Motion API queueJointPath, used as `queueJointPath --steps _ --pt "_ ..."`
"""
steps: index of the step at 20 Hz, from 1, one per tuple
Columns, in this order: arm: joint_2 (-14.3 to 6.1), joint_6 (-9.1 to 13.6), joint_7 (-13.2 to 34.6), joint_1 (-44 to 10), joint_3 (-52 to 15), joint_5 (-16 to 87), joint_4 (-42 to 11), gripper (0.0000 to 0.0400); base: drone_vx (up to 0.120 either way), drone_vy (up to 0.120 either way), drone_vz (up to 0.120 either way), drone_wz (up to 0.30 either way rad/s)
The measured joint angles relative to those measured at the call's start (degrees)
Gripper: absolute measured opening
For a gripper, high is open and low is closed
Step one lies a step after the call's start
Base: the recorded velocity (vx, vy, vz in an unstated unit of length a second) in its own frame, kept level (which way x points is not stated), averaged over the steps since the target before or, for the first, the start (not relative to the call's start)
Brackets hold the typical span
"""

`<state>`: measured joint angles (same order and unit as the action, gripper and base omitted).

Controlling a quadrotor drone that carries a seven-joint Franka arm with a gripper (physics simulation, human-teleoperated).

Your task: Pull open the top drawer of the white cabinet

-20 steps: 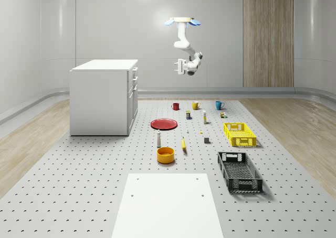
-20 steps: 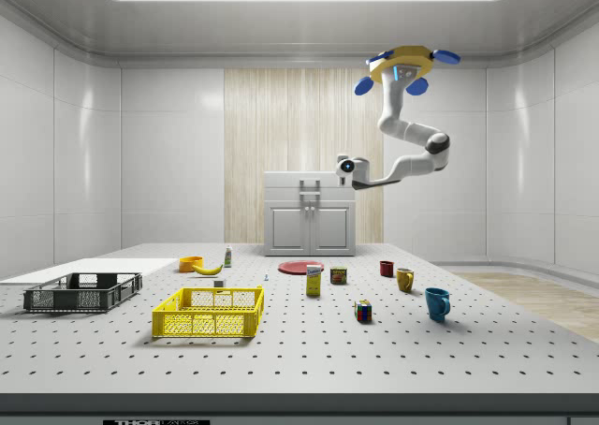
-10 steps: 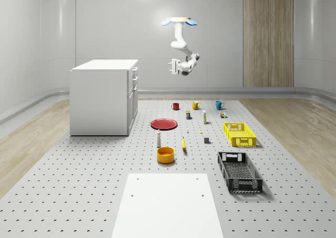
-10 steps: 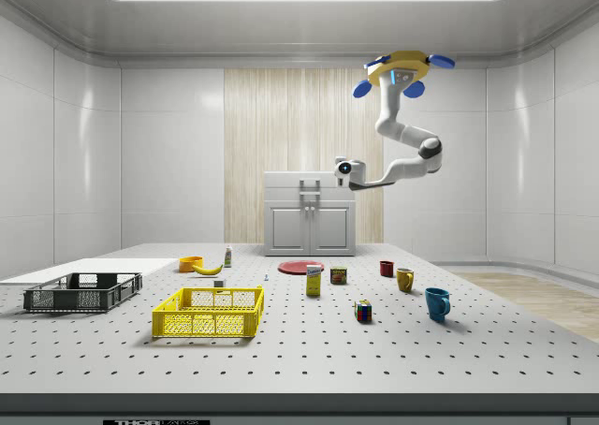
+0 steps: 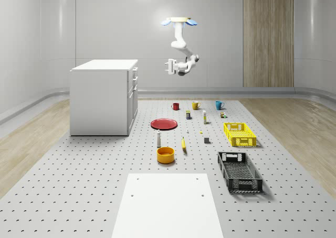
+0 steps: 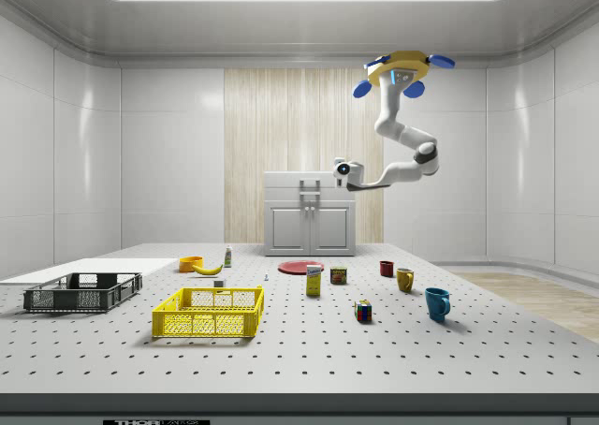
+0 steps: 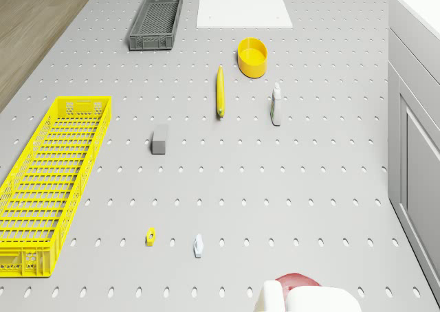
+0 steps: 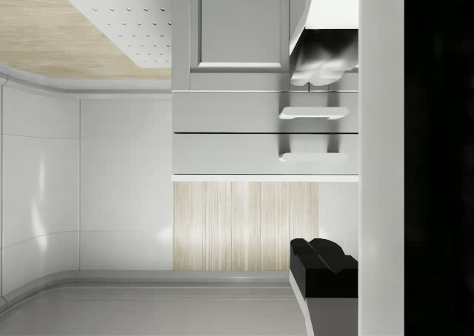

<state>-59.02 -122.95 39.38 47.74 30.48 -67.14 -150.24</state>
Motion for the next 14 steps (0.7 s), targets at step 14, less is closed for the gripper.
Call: queueJointPath --steps 14 --pt "8.46 -6.09 -6.29 3.75 -8.19 -13.12 2.37 0.0305 0.000 0.000 0.000 0.000"
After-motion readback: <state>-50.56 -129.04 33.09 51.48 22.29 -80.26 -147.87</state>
